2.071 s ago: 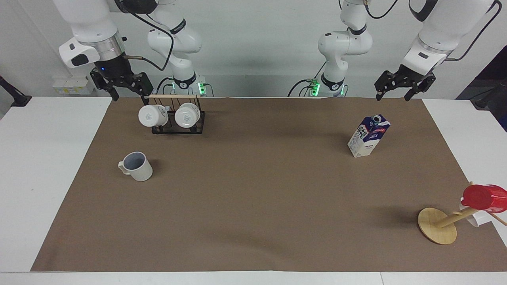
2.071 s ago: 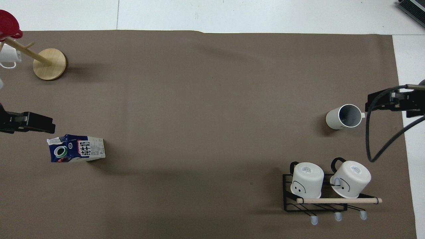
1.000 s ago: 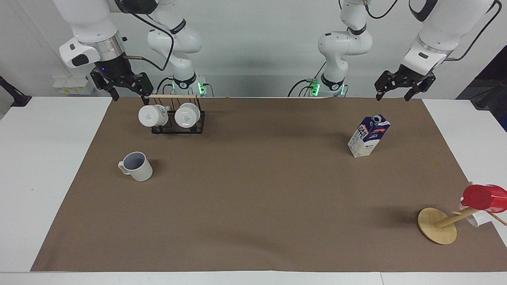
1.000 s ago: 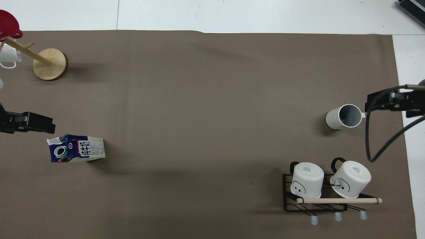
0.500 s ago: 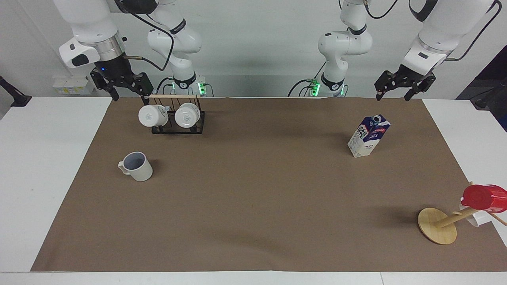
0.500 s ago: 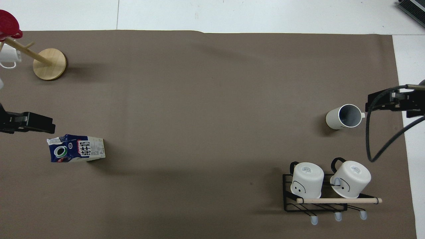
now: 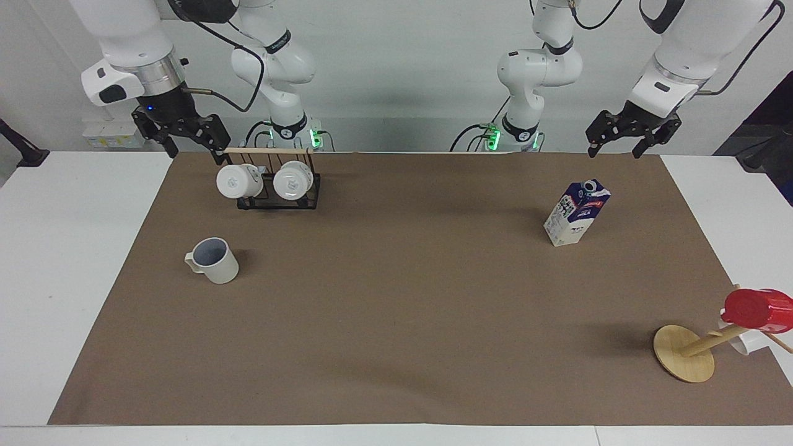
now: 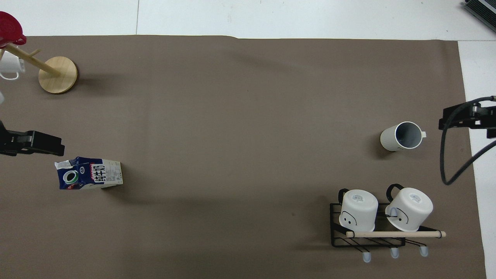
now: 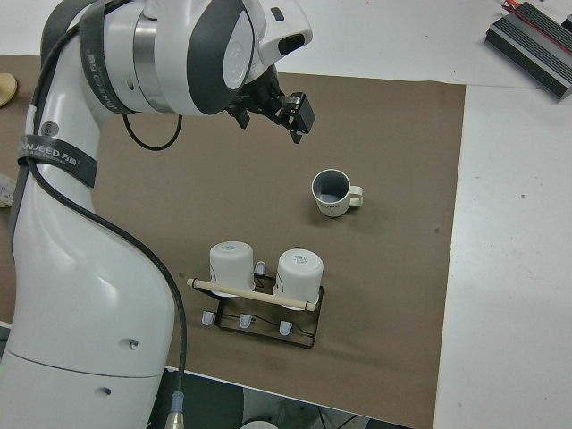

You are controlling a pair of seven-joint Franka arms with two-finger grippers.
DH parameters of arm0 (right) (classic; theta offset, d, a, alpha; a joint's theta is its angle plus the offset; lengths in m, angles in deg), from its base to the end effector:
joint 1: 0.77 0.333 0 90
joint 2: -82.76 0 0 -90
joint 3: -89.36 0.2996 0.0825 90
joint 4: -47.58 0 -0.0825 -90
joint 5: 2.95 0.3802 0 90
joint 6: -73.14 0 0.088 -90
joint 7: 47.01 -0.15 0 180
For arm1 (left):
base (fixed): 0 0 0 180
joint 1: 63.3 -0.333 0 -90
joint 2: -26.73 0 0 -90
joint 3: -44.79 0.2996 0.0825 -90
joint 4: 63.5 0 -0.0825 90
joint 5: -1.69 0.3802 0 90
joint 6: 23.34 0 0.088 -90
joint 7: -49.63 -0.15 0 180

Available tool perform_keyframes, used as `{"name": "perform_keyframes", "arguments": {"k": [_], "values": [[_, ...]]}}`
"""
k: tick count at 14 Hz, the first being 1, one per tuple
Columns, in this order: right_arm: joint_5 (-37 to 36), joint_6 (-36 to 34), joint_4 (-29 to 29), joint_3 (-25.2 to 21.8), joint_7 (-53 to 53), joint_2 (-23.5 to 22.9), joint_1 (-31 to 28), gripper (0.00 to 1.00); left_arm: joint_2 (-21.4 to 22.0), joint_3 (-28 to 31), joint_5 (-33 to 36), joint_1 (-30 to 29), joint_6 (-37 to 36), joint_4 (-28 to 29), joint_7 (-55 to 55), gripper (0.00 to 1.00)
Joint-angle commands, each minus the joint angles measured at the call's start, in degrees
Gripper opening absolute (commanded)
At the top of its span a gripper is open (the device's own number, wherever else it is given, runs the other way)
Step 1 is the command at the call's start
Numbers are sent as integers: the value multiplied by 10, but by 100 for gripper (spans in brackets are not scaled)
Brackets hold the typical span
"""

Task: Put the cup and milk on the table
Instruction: 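Reach the right gripper down and grasp the white mug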

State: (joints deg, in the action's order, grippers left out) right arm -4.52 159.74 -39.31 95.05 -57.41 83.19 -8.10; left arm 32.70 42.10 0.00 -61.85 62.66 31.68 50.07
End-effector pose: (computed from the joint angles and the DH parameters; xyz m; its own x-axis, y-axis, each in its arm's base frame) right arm 0.5427 -0.0196 0.5893 0.9776 -0.2101 0.0075 -0.2102 -0.9773 0.0272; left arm 0.5077 -0.0424 0.5726 0.9962 -0.0659 -0.0563 -0.0647 -0.9976 0.0242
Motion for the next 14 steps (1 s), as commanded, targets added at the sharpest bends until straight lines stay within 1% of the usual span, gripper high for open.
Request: {"name": "perform_keyframes", "arguments": {"k": [1,2,5,10,11,14], "values": [[-1,12,-13,5,13,7,-8,100,2,2,9,2,-11,-7,4,100],[-1,15,-13,5,13,7,-8,100,2,2,9,2,-11,-7,4,100],[-1,85,-21,5,8,6,-8,100,2,2,9,2,-11,-7,4,100],[-1,124,-30,5,16,-29,-12,100,2,2,9,2,-11,-7,4,100],[-1,139,-42,5,18,-34,-12,100,2,2,9,2,-11,-7,4,100],[-2,212,-110,5,73,-39,-23,100,2,2,9,2,-11,-7,4,100]]}}
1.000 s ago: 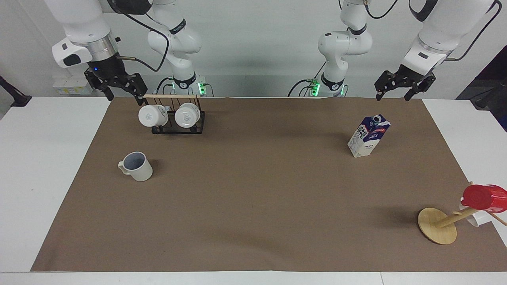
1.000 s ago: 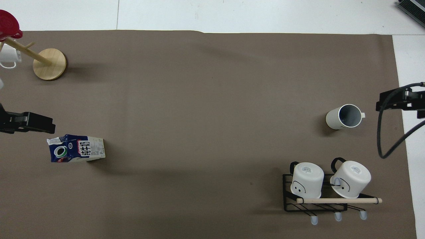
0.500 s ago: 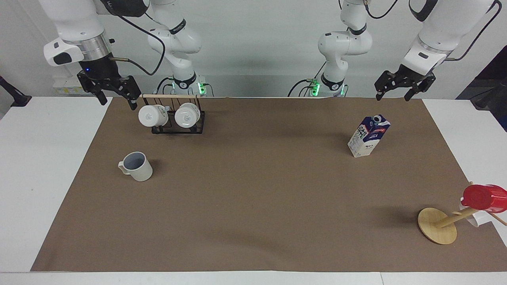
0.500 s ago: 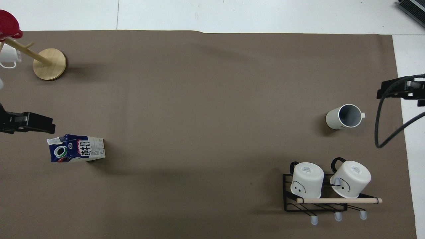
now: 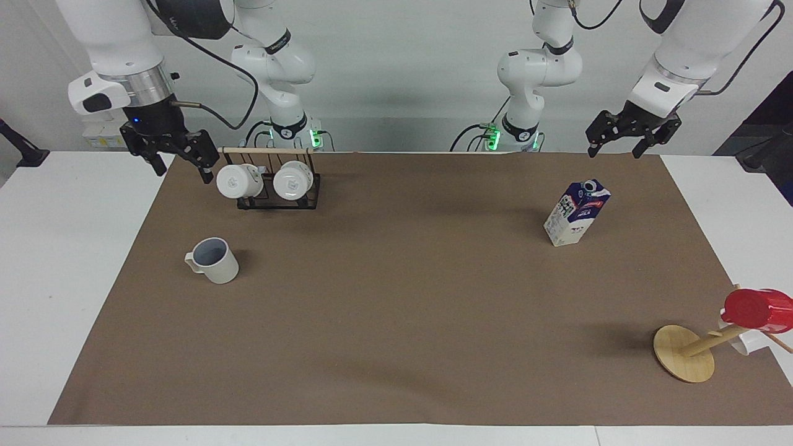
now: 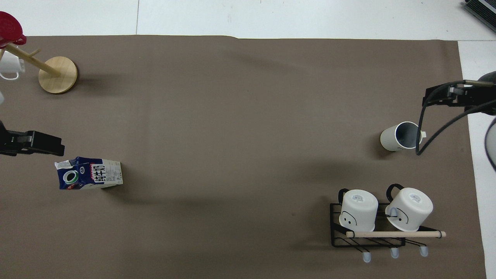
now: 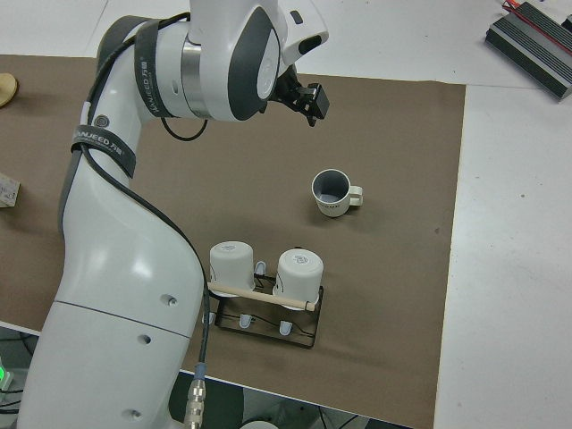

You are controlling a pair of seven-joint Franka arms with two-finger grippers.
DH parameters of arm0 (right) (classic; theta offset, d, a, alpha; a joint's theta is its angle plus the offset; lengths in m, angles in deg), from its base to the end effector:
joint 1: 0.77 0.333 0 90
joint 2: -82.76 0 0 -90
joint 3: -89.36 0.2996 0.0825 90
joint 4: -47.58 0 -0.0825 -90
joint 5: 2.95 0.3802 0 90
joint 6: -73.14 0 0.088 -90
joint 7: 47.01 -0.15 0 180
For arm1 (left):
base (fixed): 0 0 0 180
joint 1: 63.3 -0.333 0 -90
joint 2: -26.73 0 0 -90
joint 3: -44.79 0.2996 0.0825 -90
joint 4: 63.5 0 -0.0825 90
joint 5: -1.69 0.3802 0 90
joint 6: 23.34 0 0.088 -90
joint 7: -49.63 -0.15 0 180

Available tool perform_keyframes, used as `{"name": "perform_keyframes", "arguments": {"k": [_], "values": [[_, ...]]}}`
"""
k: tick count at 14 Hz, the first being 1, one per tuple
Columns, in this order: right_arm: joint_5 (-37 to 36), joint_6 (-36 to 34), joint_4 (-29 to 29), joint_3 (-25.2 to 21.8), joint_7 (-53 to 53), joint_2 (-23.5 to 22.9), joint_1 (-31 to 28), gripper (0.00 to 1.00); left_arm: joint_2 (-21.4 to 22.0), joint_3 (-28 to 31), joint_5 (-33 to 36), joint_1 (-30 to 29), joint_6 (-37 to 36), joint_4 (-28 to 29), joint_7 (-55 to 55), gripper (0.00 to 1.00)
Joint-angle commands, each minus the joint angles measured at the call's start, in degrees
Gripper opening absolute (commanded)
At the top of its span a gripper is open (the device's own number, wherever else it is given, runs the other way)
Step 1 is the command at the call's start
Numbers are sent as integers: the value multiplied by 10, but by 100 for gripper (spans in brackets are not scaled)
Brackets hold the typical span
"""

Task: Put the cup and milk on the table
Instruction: 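Reach the right gripper down and grasp the white mug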

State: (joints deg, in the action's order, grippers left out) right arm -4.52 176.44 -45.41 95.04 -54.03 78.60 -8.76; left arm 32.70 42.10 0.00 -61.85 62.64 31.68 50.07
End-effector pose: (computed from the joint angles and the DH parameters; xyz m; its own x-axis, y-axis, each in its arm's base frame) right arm 0.5943 -0.0289 0.5209 0.9816 -0.1566 0.1091 -0.1583 -0.9874 0.0067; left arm 0.5076 -0.0424 0.5726 0.9962 -0.0660 -0.0566 -0.0647 -0.9976 0.0242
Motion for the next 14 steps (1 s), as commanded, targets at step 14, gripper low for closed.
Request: {"name": "perform_keyframes", "arguments": {"k": [14], "values": [[-2,265,-240,5,58,-57,-21,100,2,2,9,2,-11,-7,4,100]]}}
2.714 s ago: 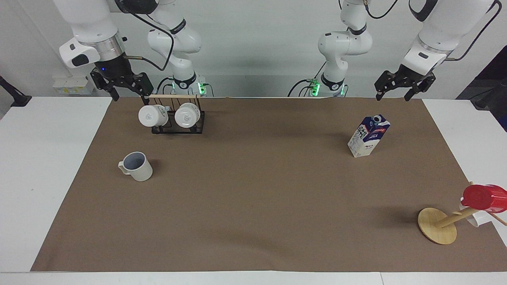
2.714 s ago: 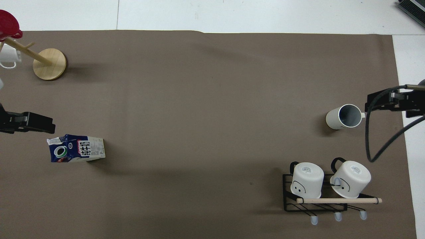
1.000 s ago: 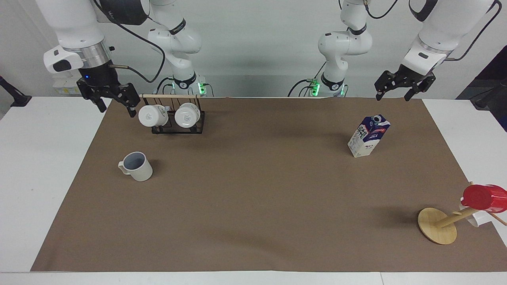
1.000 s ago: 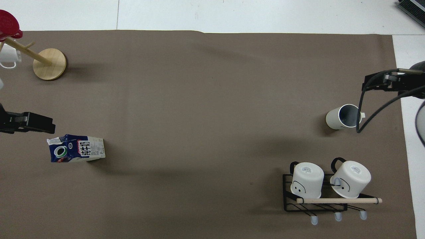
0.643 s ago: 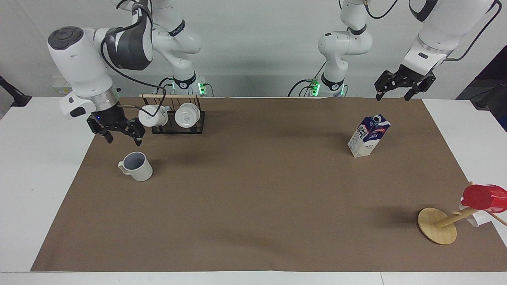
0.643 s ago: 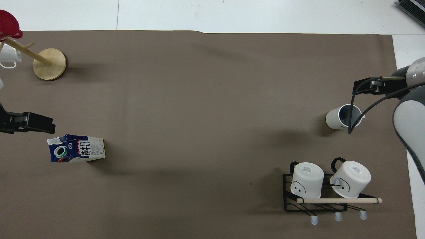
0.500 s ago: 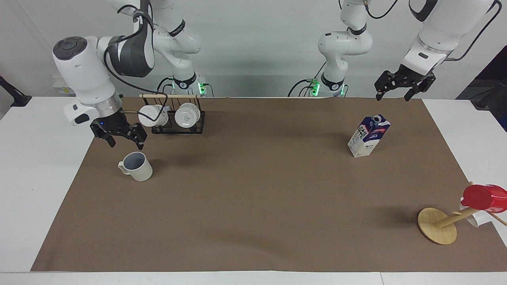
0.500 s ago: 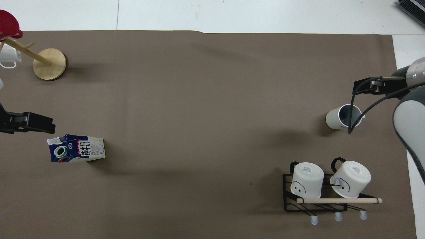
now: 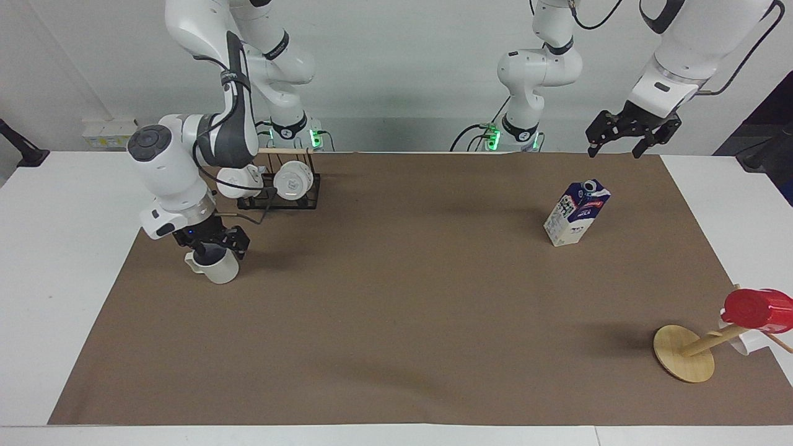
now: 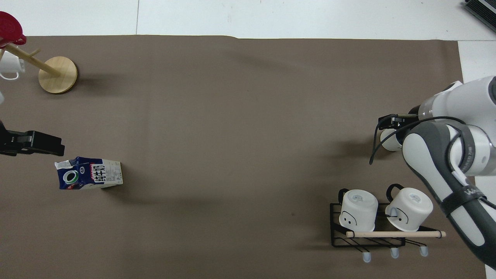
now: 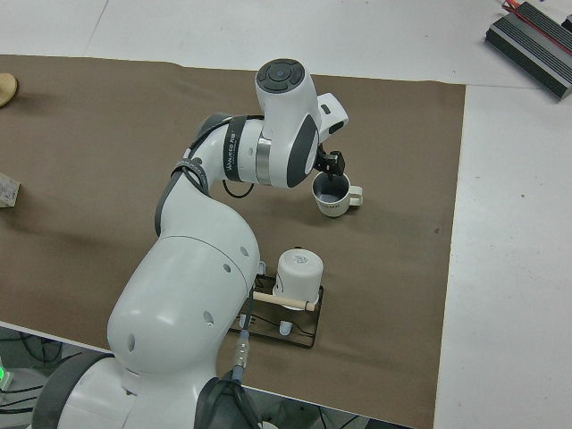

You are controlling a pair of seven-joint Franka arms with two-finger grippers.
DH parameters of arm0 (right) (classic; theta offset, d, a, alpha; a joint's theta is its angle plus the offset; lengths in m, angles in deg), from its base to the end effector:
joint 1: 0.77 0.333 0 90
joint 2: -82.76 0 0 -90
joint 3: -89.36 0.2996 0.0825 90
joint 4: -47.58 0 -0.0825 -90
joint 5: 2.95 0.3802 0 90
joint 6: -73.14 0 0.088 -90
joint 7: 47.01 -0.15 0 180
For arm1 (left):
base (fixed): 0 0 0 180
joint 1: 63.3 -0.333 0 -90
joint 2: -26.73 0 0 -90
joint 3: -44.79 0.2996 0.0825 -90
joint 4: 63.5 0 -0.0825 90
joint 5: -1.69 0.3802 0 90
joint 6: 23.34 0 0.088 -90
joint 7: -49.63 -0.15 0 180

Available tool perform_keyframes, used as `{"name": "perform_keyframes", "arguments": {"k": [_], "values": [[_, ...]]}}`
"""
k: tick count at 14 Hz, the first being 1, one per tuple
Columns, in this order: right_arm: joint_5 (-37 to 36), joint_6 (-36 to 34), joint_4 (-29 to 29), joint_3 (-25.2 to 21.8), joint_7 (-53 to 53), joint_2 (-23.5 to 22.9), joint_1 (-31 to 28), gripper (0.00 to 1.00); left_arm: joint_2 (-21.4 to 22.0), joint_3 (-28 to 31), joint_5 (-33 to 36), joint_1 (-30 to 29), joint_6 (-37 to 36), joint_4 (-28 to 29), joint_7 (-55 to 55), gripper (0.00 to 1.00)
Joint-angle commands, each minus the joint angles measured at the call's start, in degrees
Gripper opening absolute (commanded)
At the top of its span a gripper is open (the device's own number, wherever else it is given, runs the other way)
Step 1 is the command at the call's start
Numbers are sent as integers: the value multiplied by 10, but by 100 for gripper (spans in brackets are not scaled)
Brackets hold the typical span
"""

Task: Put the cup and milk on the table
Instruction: 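Carry the white mug with the right gripper toward the table center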

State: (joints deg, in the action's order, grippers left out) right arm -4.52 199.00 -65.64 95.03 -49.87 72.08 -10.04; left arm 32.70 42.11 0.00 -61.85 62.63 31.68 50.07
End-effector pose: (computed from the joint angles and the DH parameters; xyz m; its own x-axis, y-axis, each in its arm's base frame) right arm 0.5899 -0.0398 0.3222 0.9945 -0.0988 0.0354 -0.0990 -0.9951 0.0027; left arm 0.5076 -0.0423 0.5725 0.9962 -0.0658 -0.0568 -0.0645 -0.9976 0.0242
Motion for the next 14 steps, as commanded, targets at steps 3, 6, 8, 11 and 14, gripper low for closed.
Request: {"name": "perform_keyframes", "arguments": {"k": [3,6,8,11,14], "values": [[-3,48,-47,5,31,-1,-12,100,2,2,9,2,-11,-7,4,100],[-3,59,-54,5,36,-2,-14,90,2,2,9,2,-11,-7,4,100],[-3,69,-65,5,36,-7,-14,60,2,2,9,2,-11,-7,4,100],[-3,69,-65,5,36,-7,-13,0,2,2,9,2,-11,-7,4,100],[-3,61,-61,5,35,-7,-13,0,2,2,9,2,-11,-7,4,100]]}}
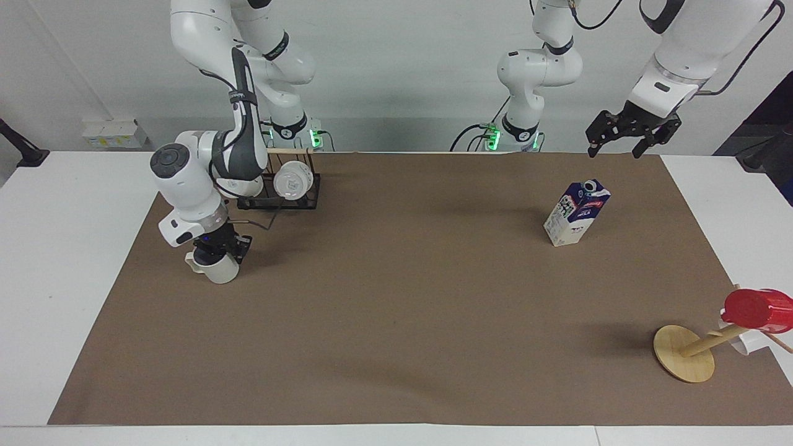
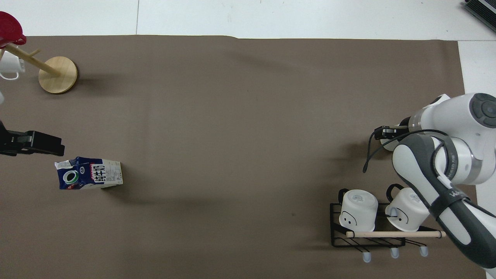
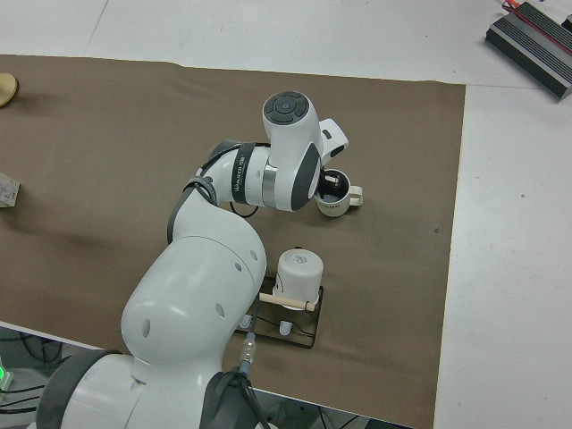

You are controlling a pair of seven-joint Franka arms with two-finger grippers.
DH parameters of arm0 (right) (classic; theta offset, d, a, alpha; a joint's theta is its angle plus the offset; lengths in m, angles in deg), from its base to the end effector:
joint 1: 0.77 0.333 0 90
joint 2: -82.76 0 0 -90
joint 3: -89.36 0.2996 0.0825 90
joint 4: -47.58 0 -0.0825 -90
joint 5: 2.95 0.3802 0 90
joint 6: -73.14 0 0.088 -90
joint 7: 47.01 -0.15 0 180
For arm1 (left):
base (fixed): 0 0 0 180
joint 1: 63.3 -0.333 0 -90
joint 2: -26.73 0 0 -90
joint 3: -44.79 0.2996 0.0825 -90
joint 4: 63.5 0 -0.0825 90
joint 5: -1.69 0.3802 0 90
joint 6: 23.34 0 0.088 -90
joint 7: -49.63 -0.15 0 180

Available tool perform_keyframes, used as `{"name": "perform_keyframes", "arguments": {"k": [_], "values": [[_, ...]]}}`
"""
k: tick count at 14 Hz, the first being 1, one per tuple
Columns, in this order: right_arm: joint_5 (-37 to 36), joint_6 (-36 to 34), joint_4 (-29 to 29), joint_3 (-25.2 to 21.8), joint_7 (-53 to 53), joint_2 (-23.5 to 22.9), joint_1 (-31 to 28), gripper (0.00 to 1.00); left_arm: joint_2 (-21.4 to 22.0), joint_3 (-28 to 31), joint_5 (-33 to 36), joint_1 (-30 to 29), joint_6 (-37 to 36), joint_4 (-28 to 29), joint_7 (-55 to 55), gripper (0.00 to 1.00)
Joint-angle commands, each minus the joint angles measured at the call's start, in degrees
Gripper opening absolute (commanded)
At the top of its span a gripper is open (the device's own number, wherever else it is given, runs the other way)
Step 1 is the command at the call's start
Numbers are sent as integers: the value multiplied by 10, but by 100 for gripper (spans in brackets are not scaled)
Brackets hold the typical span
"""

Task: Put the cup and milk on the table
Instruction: 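Carry the white mug with the right gripper toward the table center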

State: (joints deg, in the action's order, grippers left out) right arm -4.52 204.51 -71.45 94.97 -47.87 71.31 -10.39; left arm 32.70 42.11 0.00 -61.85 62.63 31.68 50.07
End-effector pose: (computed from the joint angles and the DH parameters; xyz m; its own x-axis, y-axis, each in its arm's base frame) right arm 0.5720 -0.0416 0.2781 0.9975 -0.0691 0.0166 -0.0691 -0.9976 0.0012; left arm 0.5076 -0.0423 0.5725 0.9962 -0.0658 -0.0568 -0.0645 -0.9976 0.0242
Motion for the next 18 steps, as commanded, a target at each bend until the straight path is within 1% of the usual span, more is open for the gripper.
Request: {"name": "perform_keyframes", "arguments": {"k": [1,3,4,7,9,12,14,15,18], "values": [[-3,5,-2,5,12,1,-8,0,2,2,9,2,-11,-7,4,100],[-3,-3,11,5,9,7,-1,0,2,2,9,2,-11,-7,4,100],[-3,-26,25,6,9,10,0,0,2,2,9,2,-11,-7,4,100],[-4,-100,90,15,7,13,6,0,2,2,9,2,-11,-7,4,100],[-11,-142,133,15,-20,13,40,0,2,2,9,2,-11,-7,4,100],[-14,-170,171,15,-91,9,99,0,2,2,9,2,-11,-7,4,100],[-19,-170,179,15,-154,7,143,0,2,2,9,1,-11,-7,4,100],[-26,-170,181,15,-171,7,157,0,2,2,9,1,-11,-7,4,100],[-29,-170,192,14,-234,7,226,0,2,2,9,2,-11,-7,4,100]]}}
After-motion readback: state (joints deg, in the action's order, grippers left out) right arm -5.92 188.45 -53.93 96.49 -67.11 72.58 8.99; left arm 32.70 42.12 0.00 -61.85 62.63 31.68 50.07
